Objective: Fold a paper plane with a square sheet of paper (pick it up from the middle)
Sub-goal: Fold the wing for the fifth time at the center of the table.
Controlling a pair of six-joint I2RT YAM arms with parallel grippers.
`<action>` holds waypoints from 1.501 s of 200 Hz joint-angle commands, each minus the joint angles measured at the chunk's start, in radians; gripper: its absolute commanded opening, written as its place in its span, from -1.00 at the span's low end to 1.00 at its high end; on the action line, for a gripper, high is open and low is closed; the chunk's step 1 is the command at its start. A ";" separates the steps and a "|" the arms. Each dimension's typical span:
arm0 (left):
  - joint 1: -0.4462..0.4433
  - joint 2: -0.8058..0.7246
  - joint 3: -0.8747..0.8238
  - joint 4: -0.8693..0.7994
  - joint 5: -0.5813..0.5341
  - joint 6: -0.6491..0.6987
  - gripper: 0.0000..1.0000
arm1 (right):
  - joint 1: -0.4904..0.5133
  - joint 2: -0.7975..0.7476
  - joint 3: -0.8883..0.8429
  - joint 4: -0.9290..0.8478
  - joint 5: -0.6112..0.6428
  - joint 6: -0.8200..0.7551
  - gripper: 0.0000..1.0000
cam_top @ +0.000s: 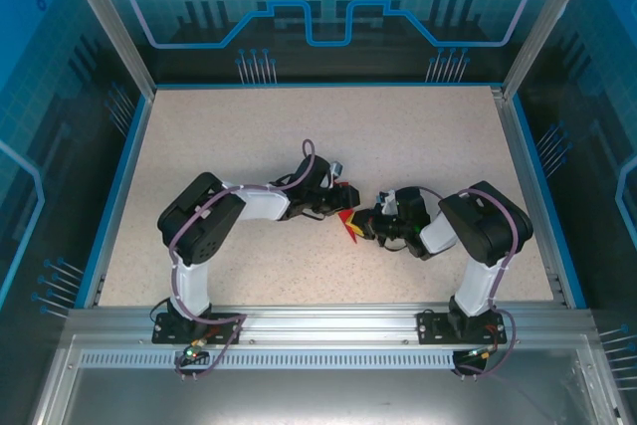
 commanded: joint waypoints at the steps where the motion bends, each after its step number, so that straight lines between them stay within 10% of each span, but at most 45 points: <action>1: 0.000 0.041 0.026 -0.062 -0.023 0.036 -0.09 | -0.013 -0.009 -0.002 -0.129 0.021 -0.050 -0.85; 140: 0.000 0.080 0.041 -0.078 -0.008 0.033 -0.12 | 0.056 -0.198 0.133 -0.731 0.176 -0.402 -0.51; 300: 0.000 0.084 0.045 -0.095 0.004 0.042 -0.15 | 0.078 -0.207 0.129 -0.828 0.217 -0.432 -0.76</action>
